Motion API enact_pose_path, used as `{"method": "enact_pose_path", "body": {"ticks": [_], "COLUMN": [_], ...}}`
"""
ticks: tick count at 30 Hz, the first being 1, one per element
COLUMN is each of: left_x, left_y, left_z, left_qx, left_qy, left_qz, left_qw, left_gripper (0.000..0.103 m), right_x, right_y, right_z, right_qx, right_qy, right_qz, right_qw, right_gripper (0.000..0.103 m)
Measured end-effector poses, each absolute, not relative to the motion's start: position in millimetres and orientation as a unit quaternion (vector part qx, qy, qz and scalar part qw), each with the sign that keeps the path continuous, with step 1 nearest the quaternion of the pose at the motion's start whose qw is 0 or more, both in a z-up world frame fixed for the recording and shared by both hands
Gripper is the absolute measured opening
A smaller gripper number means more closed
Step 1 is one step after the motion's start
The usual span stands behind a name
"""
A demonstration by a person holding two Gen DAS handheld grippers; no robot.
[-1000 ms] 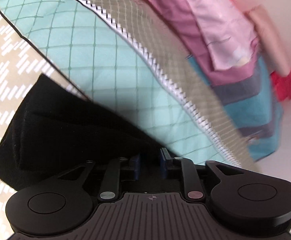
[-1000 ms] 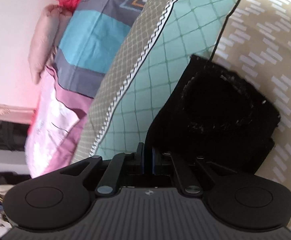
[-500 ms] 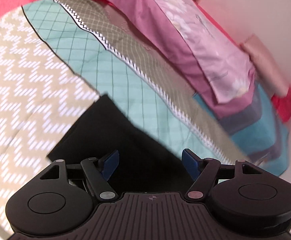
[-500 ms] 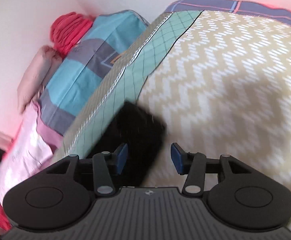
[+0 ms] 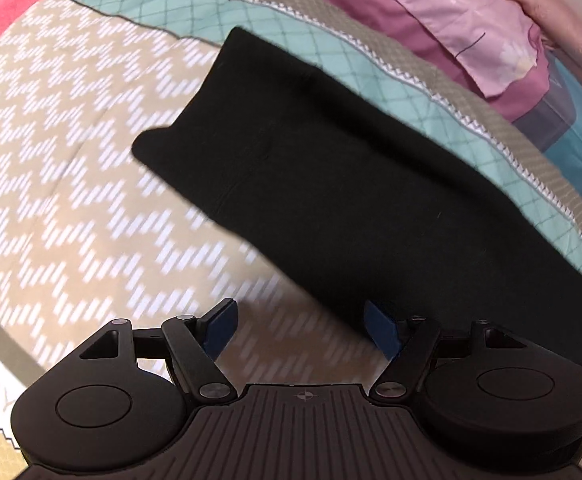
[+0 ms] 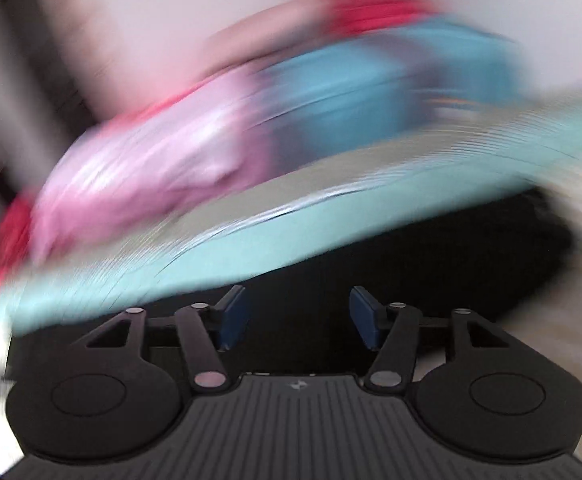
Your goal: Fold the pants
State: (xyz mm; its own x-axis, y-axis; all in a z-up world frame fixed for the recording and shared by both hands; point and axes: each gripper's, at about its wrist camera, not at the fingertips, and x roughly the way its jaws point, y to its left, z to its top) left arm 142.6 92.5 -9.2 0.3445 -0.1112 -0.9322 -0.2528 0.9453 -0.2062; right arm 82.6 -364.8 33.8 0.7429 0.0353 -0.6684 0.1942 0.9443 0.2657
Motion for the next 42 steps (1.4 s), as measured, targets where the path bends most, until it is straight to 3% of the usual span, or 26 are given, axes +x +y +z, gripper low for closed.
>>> {"method": "enact_pose_path", "body": {"ticks": [4, 7, 14, 15, 17, 18, 20, 23, 27, 33, 35, 38, 40, 42], "left_x": [113, 94, 62, 60, 56, 55, 54, 56, 67, 82, 90, 103, 114, 128], "left_y": [103, 115, 139, 141, 143, 145, 150, 153, 156, 164, 166, 162, 152, 143], "left_z": [-12, -13, -14, -14, -15, -15, -15, -15, -17, -5, -2, 4, 13, 20], "left_qx": [-0.160, -0.159, -0.153, -0.153, -0.158, -0.161, -0.168, -0.171, -0.167, -0.145, -0.149, -0.145, -0.129, -0.111], "left_qy": [0.572, 0.568, 0.553, 0.552, 0.548, 0.547, 0.541, 0.531, 0.531, 0.518, 0.517, 0.510, 0.503, 0.497], "left_qz": [0.038, 0.040, 0.042, 0.042, 0.040, 0.040, 0.037, 0.033, 0.033, 0.025, 0.022, 0.014, 0.004, -0.002], "left_qw": [0.804, 0.806, 0.818, 0.818, 0.820, 0.821, 0.823, 0.829, 0.830, 0.843, 0.843, 0.848, 0.855, 0.860], "left_gripper": [0.103, 0.103, 0.103, 0.103, 0.103, 0.103, 0.103, 0.103, 0.103, 0.103, 0.103, 0.103, 0.103, 0.103], "right_x": [148, 187, 273, 282, 295, 300, 292, 291, 329, 334, 343, 337, 329, 321], "right_y": [-246, -154, 15, 30, 53, 60, 65, 48, 53, 27, 37, 31, 4, -33], "right_z": [30, 31, 5, -3, -23, -34, -34, 2, -48, -29, -31, -29, -9, 16], "right_qx": [0.011, -0.076, -0.154, -0.157, -0.163, -0.167, -0.189, -0.093, -0.119, -0.034, -0.065, -0.084, -0.050, -0.014], "right_qy": [0.382, 0.349, 0.310, 0.316, 0.333, 0.352, 0.342, 0.298, 0.388, 0.370, 0.389, 0.410, 0.395, 0.382], "right_qz": [0.153, 0.269, 0.367, 0.368, 0.369, 0.368, 0.386, 0.470, 0.370, 0.365, 0.356, 0.366, 0.351, 0.324], "right_qw": [0.911, 0.894, 0.864, 0.860, 0.852, 0.844, 0.836, 0.825, 0.836, 0.854, 0.847, 0.831, 0.848, 0.865], "right_gripper": [0.065, 0.066, 0.064, 0.060, 0.039, 0.006, 0.008, 0.007, 0.008, 0.008, 0.009, 0.021, 0.044, 0.052]}}
